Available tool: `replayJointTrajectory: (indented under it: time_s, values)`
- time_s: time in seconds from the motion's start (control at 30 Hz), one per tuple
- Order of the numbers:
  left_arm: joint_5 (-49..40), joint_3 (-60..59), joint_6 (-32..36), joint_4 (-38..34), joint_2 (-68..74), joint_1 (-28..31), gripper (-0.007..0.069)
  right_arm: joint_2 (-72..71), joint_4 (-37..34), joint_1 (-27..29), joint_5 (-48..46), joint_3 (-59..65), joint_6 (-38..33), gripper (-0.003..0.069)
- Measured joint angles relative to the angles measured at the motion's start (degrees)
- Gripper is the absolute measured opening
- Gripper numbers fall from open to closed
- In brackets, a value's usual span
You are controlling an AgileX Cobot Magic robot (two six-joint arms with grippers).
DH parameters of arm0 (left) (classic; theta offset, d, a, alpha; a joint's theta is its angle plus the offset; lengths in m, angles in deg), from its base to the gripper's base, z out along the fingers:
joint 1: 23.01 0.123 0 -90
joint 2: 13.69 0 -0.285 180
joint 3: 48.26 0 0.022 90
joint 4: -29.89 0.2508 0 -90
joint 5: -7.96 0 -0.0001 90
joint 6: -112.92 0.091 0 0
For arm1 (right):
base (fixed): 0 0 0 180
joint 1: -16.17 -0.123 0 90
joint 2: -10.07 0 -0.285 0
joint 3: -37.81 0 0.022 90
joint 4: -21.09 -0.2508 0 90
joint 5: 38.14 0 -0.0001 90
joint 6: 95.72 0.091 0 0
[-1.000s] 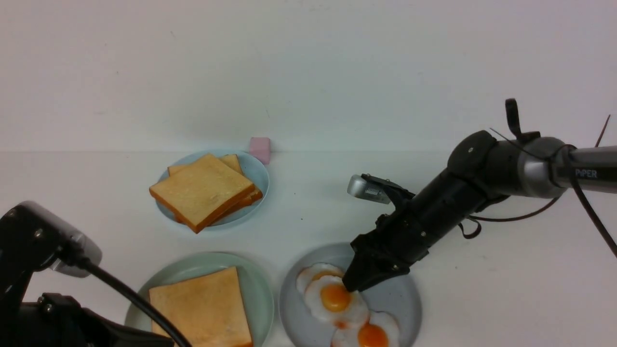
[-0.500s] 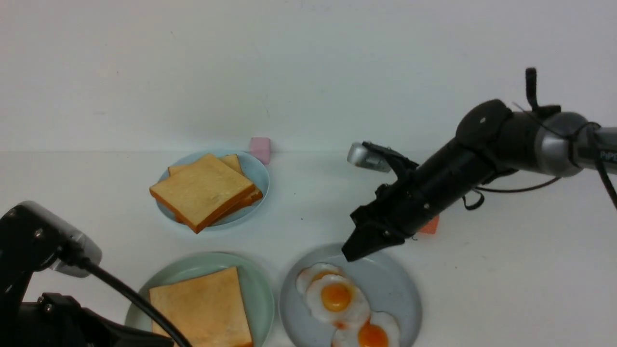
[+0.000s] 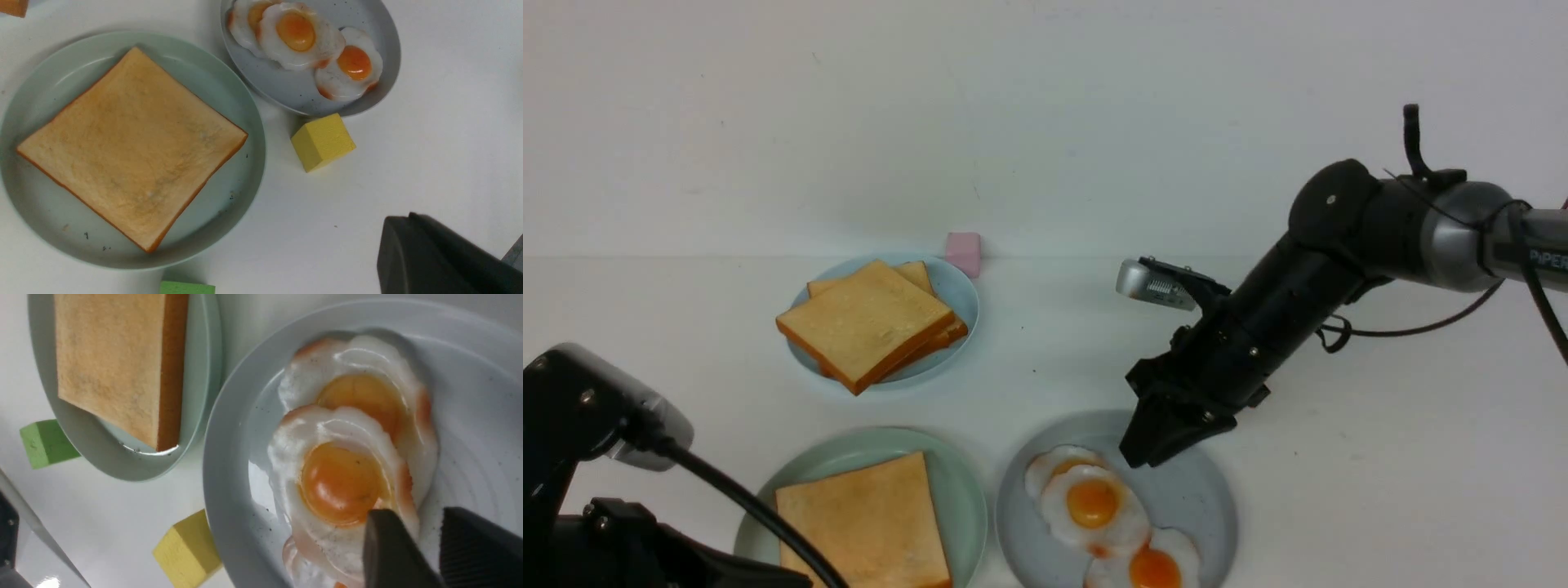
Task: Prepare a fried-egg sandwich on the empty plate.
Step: Use the right arm to grab a fried egg
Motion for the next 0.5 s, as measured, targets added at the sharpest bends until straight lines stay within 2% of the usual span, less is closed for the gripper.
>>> replayJointTrajectory:
  time_s: [0.13, 0.23, 0.43, 0.5]
  values:
    - [0.0, 0.0, 0.0, 0.0, 0.0, 0.0, -0.0011, 0.9, -1.4, 0.0, 0.0, 0.0, -0.9, 0.0335]
    - [0.0, 0.0, 0.0, 0.0, 0.0, 0.0, -0.001, 2.0, -2.7, 0.0, 0.1, 0.0, -1.2, 0.0344]
    - [0.0, 0.0, 0.0, 0.0, 0.0, 0.0, -0.0005, 4.1, -3.3, 0.0, 0.5, 0.0, -1.2, 0.0289]
    - [0.0, 0.0, 0.0, 0.0, 0.0, 0.0, -0.0003, 4.5, -3.4, 0.0, 0.6, 0.0, -1.2, 0.0245]
